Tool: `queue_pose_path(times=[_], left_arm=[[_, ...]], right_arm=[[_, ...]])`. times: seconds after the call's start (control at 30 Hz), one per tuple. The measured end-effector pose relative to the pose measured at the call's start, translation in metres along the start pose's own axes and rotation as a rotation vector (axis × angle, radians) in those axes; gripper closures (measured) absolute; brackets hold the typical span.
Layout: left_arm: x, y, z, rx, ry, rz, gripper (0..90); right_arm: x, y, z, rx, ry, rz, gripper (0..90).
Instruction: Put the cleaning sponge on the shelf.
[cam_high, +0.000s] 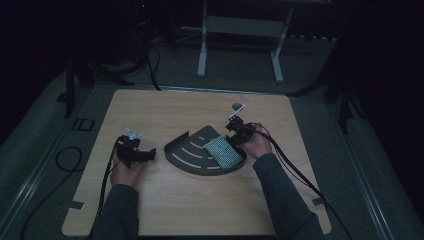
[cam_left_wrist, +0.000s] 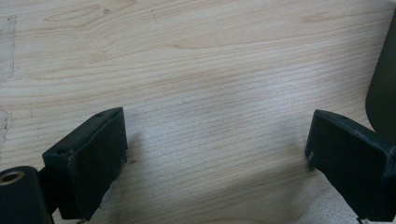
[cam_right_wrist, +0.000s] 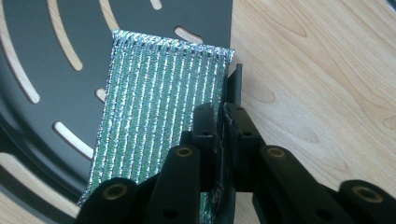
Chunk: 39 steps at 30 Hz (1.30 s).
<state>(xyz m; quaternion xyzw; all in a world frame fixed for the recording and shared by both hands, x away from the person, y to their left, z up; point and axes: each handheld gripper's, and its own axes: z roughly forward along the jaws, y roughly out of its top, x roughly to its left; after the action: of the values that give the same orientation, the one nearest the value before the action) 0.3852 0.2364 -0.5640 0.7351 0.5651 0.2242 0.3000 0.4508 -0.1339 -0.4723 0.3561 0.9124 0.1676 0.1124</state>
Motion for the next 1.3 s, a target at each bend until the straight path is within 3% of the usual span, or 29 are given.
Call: queue_pose_path(times=[0.23, 0.57, 0.9, 1.3], left_arm=[[0.000, 0.000, 0.000, 0.000, 0.000, 0.000, 6.1], [0.000, 0.000, 0.000, 0.000, 0.000, 0.000, 6.1], [0.000, 0.000, 0.000, -0.001, 0.000, -0.001, 6.1], [0.000, 0.000, 0.000, 0.000, 0.000, 0.001, 6.1]], right_arm=[[-0.008, -0.010, -0.012, -0.039, 0.003, 0.023, 75.9], [-0.030, -0.045, -0.029, -0.116, 0.017, 0.110, 69.7], [-0.039, -0.076, -0.045, -0.215, 0.022, 0.182, 63.8], [-0.040, -0.115, -0.037, -0.239, 0.030, 0.249, 57.7]])
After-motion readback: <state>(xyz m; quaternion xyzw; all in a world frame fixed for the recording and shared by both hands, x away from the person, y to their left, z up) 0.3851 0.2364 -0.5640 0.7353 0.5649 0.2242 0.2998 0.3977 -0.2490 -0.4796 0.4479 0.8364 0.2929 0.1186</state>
